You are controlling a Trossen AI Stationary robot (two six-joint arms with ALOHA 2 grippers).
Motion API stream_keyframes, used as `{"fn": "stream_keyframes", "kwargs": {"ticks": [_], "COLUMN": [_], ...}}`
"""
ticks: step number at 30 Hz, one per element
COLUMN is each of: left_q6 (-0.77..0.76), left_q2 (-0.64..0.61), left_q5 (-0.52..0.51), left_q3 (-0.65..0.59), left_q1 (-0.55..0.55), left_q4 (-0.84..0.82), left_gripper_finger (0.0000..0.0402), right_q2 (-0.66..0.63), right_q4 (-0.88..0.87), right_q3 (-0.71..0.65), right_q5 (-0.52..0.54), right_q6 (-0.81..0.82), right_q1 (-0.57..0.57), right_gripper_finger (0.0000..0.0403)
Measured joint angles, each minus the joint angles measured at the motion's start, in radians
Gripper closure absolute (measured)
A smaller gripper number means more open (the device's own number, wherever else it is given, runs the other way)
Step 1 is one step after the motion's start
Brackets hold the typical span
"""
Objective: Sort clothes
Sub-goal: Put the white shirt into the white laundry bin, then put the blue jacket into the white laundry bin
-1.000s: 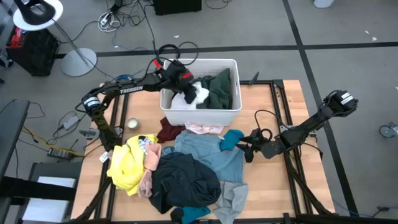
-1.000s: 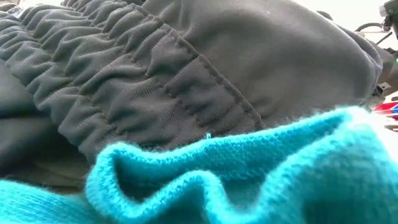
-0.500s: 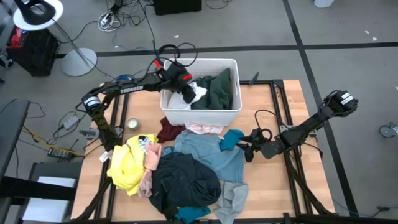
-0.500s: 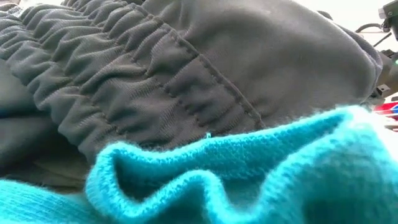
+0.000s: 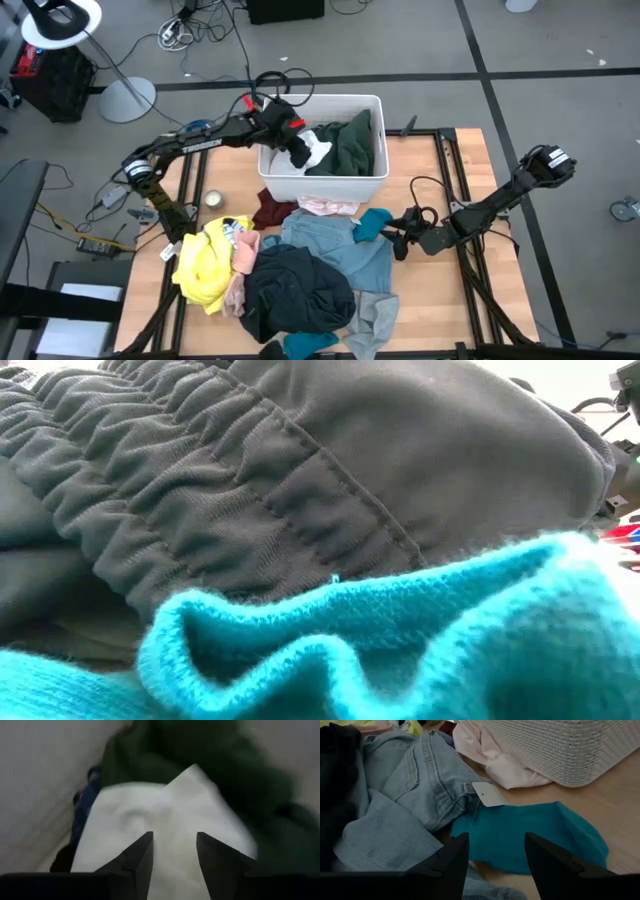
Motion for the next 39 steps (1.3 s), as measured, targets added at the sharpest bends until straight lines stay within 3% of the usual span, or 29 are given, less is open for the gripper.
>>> {"fn": "stream_keyframes", "kwargs": {"ticks": [8,12,16,24,31,35,39], "left_q6": [0.039,0.062,0.076,-0.033,-0.143,-0.182,-0.210], "left_q2": [-0.236,-0.349,-0.456,-0.687,-0.839,-0.891,-0.933], "left_q5": [-0.088,-0.104,-0.110,-0.235,-0.313,-0.322,-0.402], "left_q3": [0.002,-0.028,-0.123,-0.402,-0.554,-0.603,-0.662], "left_q1": [-0.120,-0.218,-0.327,-0.492,-0.597,-0.666,-0.730], "left_q4": [-0.059,-0.084,-0.058,0.022,0.027,0.029,0.028], "left_gripper_finger": [0.0246,0.0246,0.0246,0.0246,0.0246,0.0246,0.0246], "right_q2": [0.000,0.000,0.000,0.000,0.000,0.000,0.010], "right_q4": [0.007,0.023,0.044,0.083,0.048,-0.060,-0.193], "right_q3": [0.000,0.000,0.000,0.017,0.133,0.244,0.371], "right_q5": [-0.003,-0.060,-0.097,-0.097,-0.097,-0.119,-0.168], "right_q6": [0.022,0.042,0.071,0.033,-0.114,-0.201,-0.272], "right_q1": [0.000,0.000,0.000,0.000,0.000,-0.001,0.000], "right_gripper_finger": [0.0209,0.0209,0.0209,0.0212,0.0227,0.0241,0.0249]}}
